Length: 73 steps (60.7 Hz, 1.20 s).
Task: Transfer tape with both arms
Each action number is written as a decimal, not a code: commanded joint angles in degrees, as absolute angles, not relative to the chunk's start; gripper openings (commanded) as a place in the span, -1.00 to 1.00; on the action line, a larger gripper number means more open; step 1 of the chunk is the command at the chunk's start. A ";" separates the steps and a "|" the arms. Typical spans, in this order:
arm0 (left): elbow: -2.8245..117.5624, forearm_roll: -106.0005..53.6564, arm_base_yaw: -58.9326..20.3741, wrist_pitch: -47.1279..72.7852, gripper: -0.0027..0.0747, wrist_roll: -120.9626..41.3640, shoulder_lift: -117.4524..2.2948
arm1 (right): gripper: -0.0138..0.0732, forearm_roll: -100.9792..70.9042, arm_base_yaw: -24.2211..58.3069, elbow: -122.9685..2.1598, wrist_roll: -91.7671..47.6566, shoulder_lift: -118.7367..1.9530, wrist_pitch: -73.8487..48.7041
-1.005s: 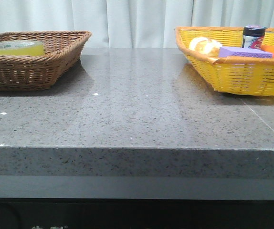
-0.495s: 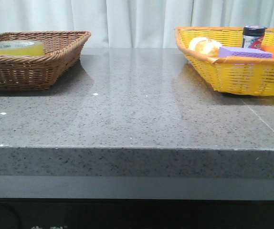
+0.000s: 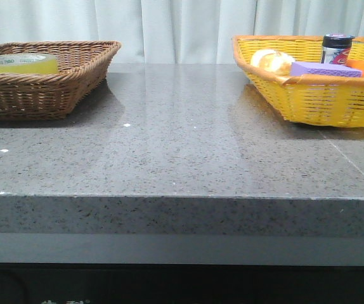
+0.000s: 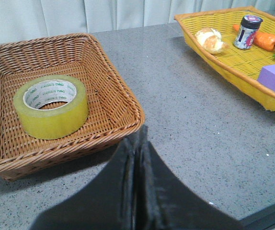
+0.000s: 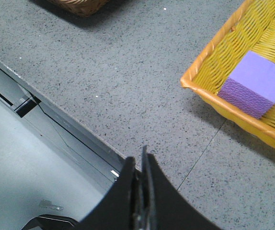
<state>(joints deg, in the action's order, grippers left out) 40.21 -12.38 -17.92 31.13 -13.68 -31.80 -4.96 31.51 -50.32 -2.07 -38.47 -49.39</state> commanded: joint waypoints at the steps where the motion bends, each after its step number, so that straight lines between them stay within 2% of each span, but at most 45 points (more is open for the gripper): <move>1: 41.73 -13.32 -18.52 26.95 -0.98 -13.35 -32.07 | -0.84 -5.20 31.22 -51.63 -2.55 -38.26 -46.05; 29: 41.73 -13.13 -18.52 27.07 -0.98 -13.35 -32.07 | -0.84 -5.20 31.22 -51.63 -2.55 -38.26 -46.05; 39: 40.49 -3.35 -18.52 26.81 -0.98 -7.23 -32.07 | -0.84 -5.20 31.22 -51.63 -2.55 -38.26 -46.05; 46: 36.07 3.18 -18.40 22.99 -0.98 0.60 -31.04 | -0.84 -5.20 31.22 -51.63 -2.55 -38.26 -46.05; 73: 12.15 -3.18 -9.62 9.63 -0.98 0.60 -9.57 | -0.84 -5.20 31.22 -51.63 -2.55 -38.26 -46.00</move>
<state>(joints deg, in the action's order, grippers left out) 13.75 -0.64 -11.05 17.59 0.00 -12.73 -4.96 31.51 -50.32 -2.07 -38.47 -49.39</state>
